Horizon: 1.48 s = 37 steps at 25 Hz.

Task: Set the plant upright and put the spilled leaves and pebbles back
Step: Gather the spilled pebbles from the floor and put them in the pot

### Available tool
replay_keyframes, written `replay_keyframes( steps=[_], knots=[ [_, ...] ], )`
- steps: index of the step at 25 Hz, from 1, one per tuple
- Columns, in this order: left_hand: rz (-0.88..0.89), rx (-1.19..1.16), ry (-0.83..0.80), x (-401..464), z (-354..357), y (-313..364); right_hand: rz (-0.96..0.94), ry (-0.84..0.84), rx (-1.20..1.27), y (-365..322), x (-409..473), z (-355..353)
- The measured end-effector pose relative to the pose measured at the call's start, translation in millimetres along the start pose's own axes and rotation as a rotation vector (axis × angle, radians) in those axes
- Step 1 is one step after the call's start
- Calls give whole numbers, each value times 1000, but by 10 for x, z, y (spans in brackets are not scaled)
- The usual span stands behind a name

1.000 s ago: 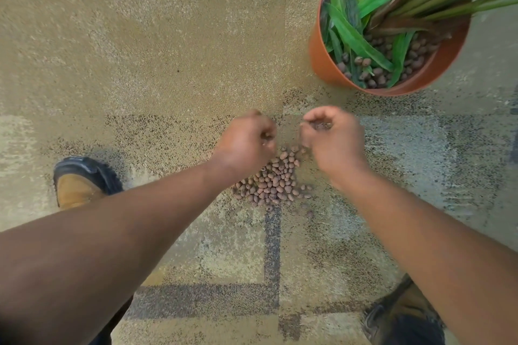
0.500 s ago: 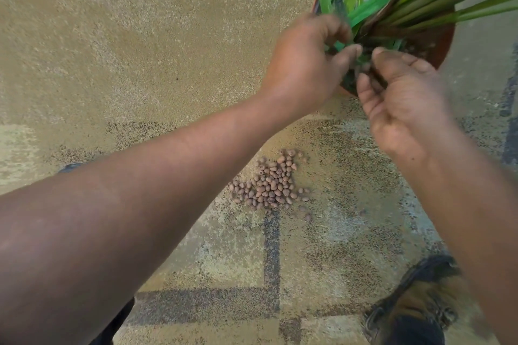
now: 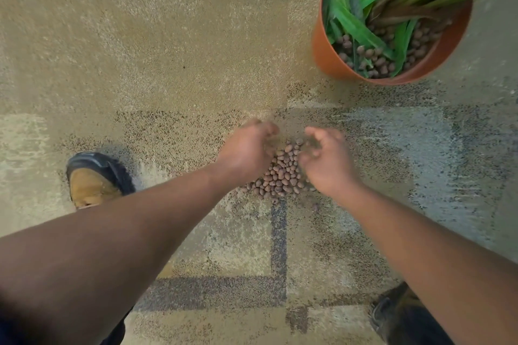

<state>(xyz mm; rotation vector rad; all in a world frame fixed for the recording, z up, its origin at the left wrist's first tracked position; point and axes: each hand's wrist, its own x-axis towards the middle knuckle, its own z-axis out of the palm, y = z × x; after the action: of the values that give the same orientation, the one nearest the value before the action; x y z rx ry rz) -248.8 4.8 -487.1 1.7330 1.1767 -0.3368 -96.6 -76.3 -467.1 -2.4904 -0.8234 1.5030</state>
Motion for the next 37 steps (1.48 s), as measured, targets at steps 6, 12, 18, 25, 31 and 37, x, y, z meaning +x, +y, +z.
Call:
replay_keyframes(
  steps=[6,12,18,25,31,37],
  knots=[
    [-117,15,-61,-88,387,-137,55,42,-88,62,236,384],
    [-270,-140,-2,77,359,26,146,13,173,19,245,503],
    [-320,-354,-28,42,303,-15,255,-40,547,17,129,501],
    [-330,-629,-43,-94,212,10,311,-57,761,43,19,439],
    [-283,-582,-9,-114,60,166,277,-3,868,-38,-79,318],
    [-267,-516,-15,-29,-89,279,233,41,890,-120,-84,199]
  ],
)
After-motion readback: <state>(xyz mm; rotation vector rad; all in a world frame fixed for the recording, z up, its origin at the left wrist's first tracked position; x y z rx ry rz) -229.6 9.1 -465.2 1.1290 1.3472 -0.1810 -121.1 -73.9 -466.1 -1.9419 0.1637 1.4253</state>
